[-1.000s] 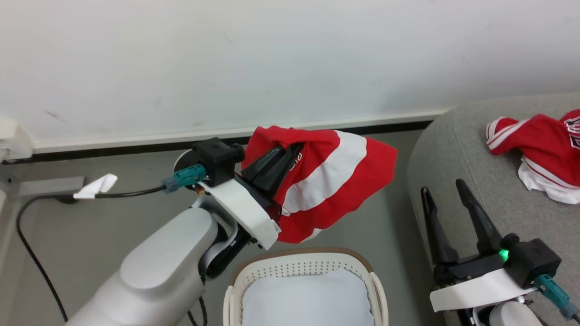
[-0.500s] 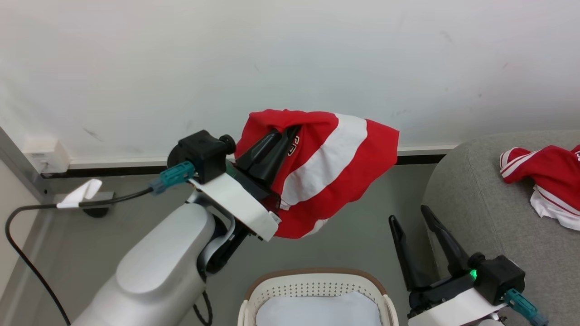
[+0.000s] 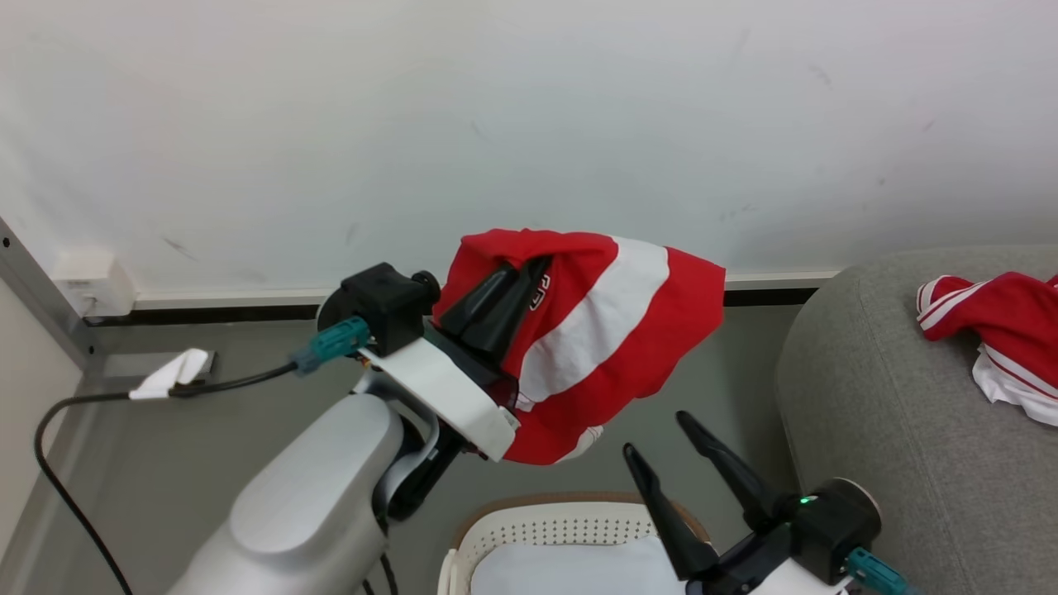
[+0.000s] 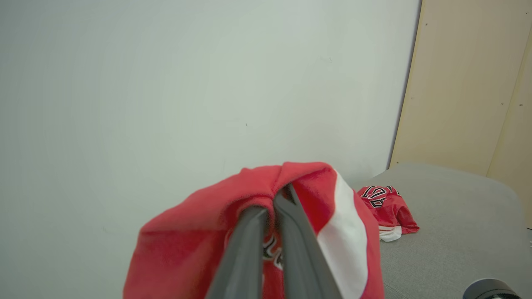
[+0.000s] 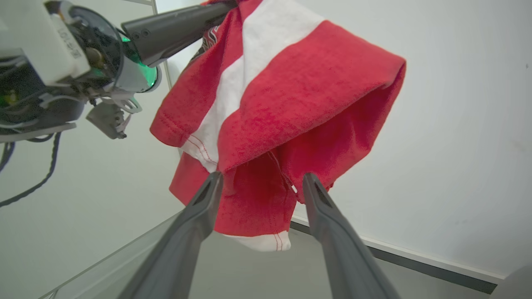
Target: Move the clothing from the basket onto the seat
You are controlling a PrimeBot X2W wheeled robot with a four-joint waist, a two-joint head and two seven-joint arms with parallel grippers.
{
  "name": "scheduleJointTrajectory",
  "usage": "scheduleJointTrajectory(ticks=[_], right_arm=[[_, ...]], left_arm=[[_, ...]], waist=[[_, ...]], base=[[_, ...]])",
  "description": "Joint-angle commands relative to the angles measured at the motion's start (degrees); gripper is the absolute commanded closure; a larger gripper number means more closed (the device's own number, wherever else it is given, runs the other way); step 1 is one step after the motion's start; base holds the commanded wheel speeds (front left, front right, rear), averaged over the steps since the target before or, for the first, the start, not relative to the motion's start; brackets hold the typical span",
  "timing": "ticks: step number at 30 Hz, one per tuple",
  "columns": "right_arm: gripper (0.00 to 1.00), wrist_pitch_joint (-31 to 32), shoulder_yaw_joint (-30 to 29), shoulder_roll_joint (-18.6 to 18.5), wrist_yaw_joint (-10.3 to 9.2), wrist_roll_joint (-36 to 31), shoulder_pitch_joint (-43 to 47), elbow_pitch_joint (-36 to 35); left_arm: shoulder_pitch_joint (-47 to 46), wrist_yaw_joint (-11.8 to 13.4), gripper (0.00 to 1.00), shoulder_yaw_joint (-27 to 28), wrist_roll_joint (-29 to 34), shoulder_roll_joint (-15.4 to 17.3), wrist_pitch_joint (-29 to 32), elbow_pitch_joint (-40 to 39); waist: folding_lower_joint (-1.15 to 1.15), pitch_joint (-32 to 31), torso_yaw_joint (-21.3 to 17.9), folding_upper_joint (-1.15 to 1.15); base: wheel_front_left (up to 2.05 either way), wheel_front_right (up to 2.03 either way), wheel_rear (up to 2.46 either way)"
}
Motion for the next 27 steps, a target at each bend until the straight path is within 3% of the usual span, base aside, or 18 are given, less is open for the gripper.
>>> scheduleJointTrajectory(ticks=[1, 9, 18, 19, 20, 21, 27], right_arm=[[0.0, -0.15, 0.95, -0.77, -0.13, 0.53, -0.96, 0.23], [0.0, -0.15, 4.94, 0.73, -0.13, 3.11, -6.22, 5.77], [0.0, -0.15, 4.11, 1.76, -0.13, 4.53, -10.54, 9.96], [0.52, -0.15, 4.4, 1.61, -0.13, 4.66, -10.62, 10.06], [0.96, -0.15, 4.55, 1.45, -0.13, 4.79, -10.85, 9.89], [1.0, -0.15, 4.64, 1.33, -0.13, 5.2, -10.89, 9.79], [1.0, -0.15, 5.45, 0.54, -0.13, 6.46, -10.71, 9.64]], left_arm=[[0.92, -0.28, 1.0, 0.09, 0.64, -0.27, -0.03, 0.19], [1.78, -0.68, 1.0, -1.79, 0.45, -2.38, -0.03, -0.13], [3.18, -0.91, 1.0, -5.05, -0.04, -4.59, -0.03, -0.78], [3.22, -0.91, 1.0, -5.3, -0.2, -4.69, -0.03, -0.67], [3.23, -0.88, 1.0, -5.57, -0.28, -4.74, -0.03, -0.53], [3.24, -0.89, 1.0, -5.78, -0.36, -4.78, -0.03, -0.38], [3.18, -0.93, 1.0, -6.01, -1.22, -4.42, -0.03, 0.5]], waist=[[0.01, 0.06, 0.14, 0.0], [0.01, 0.34, 2.38, 0.0], [0.01, -0.14, 6.09, 0.0], [0.01, -0.23, 6.44, 0.0], [0.01, -0.3, 6.8, 0.0], [0.01, -0.37, 7.13, 0.0], [0.01, -0.6, 8.08, 0.0]], base=[[0.0, 0.0, 0.0], [0.0, 0.0, 0.0], [0.0, 0.0, 0.0], [0.0, 0.0, 0.0], [0.0, 0.0, 0.0], [0.0, 0.0, 0.0], [0.0, 0.0, 0.0]])
